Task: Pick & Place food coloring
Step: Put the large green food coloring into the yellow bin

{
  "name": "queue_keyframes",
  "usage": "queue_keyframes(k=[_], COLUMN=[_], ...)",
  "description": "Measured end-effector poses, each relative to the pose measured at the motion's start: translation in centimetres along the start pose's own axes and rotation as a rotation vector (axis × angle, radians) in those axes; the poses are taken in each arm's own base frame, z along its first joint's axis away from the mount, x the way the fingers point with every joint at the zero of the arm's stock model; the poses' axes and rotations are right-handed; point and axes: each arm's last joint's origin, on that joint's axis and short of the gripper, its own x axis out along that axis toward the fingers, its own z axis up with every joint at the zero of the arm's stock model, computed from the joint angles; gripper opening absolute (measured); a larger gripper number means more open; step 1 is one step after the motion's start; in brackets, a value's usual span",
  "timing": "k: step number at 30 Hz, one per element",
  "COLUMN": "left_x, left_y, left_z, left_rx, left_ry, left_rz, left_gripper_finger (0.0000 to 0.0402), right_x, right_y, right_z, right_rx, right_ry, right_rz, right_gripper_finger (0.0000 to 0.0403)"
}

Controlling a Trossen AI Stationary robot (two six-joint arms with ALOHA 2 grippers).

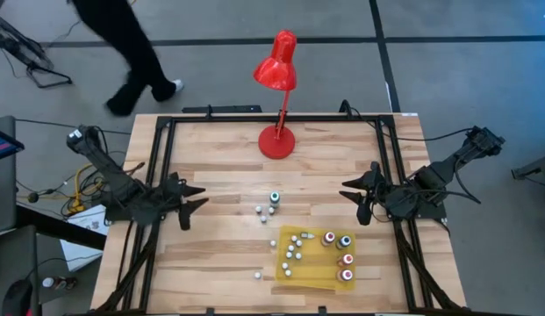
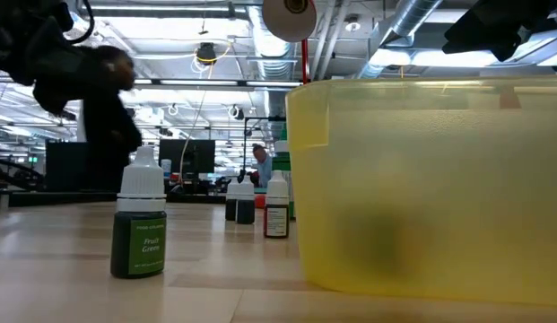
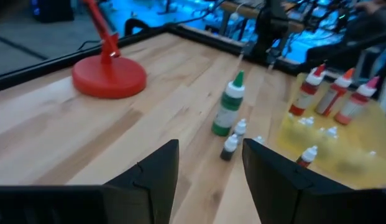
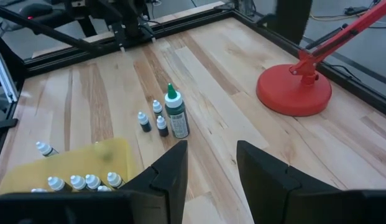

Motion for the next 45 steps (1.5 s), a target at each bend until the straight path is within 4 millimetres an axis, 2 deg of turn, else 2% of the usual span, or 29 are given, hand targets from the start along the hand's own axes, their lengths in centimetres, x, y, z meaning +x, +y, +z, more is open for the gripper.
queue_keyframes(k=[10,18,25,35,39,43,45], left_x=[2.5,3.8,3.3,0.4,0.2,1.3,1.6], left_y=[0.8,2.3,3.2,4.7,5.0,5.2,5.2], left_z=[0.5,1.3,2.4,3.7,3.1,1.0,0.7], left_rx=[0.035,0.086,0.130,0.110,0.112,0.071,0.049], left_ry=[-0.053,-0.038,-0.129,-0.304,-0.271,-0.264,-0.295], left_rz=[-0.137,-0.136,-0.113,-0.114,-0.107,-0.104,-0.122], left_gripper_finger=[0.0169,0.0169,0.0169,0.0169,0.0169,0.0169,0.0169], right_x=[0.0,0.0,0.0,0.0,0.0,0.0,0.0], right_y=[0.0,0.0,0.0,0.0,0.0,0.0,0.0], right_z=[0.0,0.0,0.0,0.0,0.0,0.0,0.0], right_rx=[0.000,0.000,0.000,0.000,0.000,0.000,0.000], right_ry=[0.000,0.000,0.000,0.000,0.000,0.000,0.000], right_rz=[0.000,0.000,0.000,0.000,0.000,0.000,0.000], right_gripper_finger=[0.0129,0.0129,0.0129,0.0129,0.0129,0.0129,0.0129])
